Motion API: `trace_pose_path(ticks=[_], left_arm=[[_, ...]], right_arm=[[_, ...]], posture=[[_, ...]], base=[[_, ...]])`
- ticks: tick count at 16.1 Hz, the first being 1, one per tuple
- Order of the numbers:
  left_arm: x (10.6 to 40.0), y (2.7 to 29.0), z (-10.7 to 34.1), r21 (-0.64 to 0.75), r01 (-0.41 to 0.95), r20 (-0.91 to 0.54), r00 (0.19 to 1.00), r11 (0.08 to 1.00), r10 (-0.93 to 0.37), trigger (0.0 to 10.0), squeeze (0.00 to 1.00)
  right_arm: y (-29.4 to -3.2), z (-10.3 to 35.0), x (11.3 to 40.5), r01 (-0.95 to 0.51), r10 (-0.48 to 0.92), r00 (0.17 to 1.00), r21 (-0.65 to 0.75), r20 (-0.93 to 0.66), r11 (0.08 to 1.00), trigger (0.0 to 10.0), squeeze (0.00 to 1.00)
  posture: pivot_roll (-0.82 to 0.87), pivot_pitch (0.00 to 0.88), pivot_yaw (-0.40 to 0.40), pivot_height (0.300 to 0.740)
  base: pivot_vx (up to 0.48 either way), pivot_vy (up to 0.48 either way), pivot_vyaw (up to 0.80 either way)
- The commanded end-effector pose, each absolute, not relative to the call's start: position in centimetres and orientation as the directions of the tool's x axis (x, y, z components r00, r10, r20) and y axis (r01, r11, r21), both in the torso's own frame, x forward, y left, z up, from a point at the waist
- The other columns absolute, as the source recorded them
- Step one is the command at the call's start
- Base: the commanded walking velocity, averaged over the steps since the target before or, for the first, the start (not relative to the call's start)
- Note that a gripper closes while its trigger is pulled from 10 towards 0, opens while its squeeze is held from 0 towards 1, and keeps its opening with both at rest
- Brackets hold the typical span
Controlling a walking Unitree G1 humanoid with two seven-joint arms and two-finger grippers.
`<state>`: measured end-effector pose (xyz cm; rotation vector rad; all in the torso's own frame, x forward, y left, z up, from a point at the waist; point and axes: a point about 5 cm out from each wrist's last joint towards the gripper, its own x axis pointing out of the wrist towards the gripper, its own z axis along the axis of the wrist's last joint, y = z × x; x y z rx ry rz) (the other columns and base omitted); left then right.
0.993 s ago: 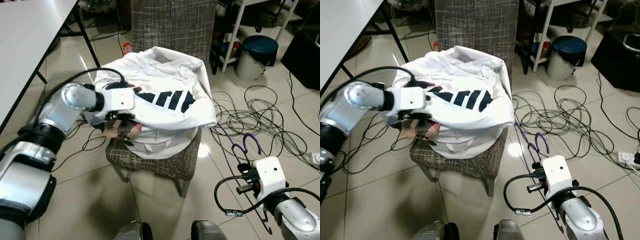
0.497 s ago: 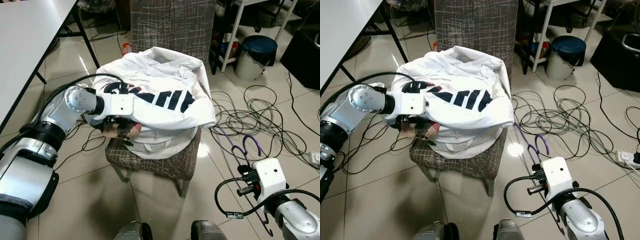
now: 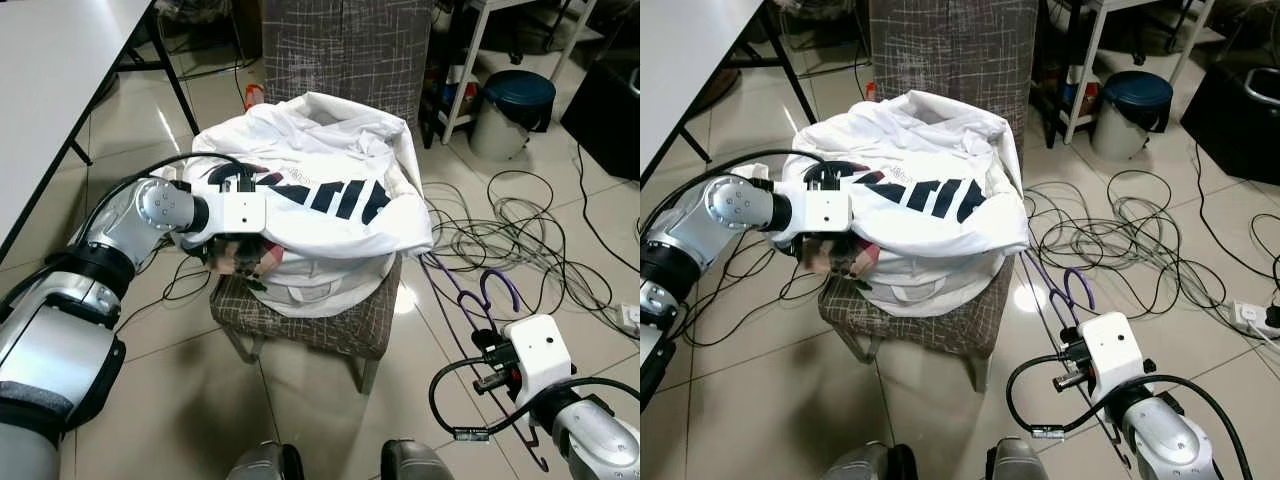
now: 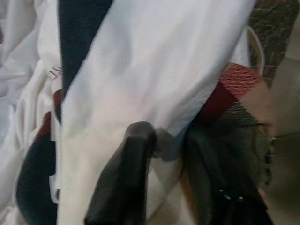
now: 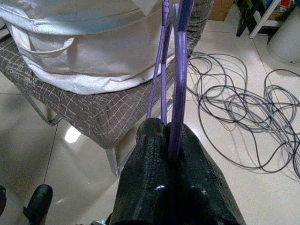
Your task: Hang hanger
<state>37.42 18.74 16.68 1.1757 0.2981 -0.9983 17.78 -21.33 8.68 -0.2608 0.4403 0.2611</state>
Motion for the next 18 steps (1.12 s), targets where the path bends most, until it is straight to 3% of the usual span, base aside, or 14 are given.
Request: trace_pose_path(ticks=[1, 11, 16, 18], left_arm=[[37.6, 19.0, 17.1, 0.644, 0.765, -0.664, 0.577, 0.028, -0.476, 0.0, 0.0], [37.8, 19.0, 19.0, 0.628, 0.777, -0.649, 0.55, 0.038, -0.525, 0.0, 0.0], [37.6, 18.5, 20.7, 0.566, 0.824, -0.688, 0.468, -0.006, -0.555, 0.0, 0.0], [38.2, 17.6, 22.6, 0.616, 0.787, -0.616, 0.506, 0.031, -0.604, 0.0, 0.0]], right_arm=[[-21.2, 9.0, 17.6, -0.315, 0.204, 0.872, -0.191, -0.445, 0.93, 10.0, 0.0], [-21.4, 9.2, 17.9, -0.348, 0.227, 0.861, -0.201, -0.455, 0.916, 10.0, 0.0], [-21.3, 9.2, 17.9, -0.355, 0.232, 0.858, -0.202, -0.458, 0.913, 10.0, 0.0], [-21.2, 9.1, 17.8, -0.357, 0.233, 0.857, -0.201, -0.46, 0.912, 10.0, 0.0]], posture=[[-0.18, 0.116, 0.093, 0.74], [-0.18, 0.114, 0.056, 0.74], [-0.18, 0.112, 0.066, 0.74], [-0.18, 0.111, 0.07, 0.74]], base=[[0.0, 0.0, 0.0], [0.0, 0.0, 0.0], [0.0, 0.0, 0.0], [0.0, 0.0, 0.0]])
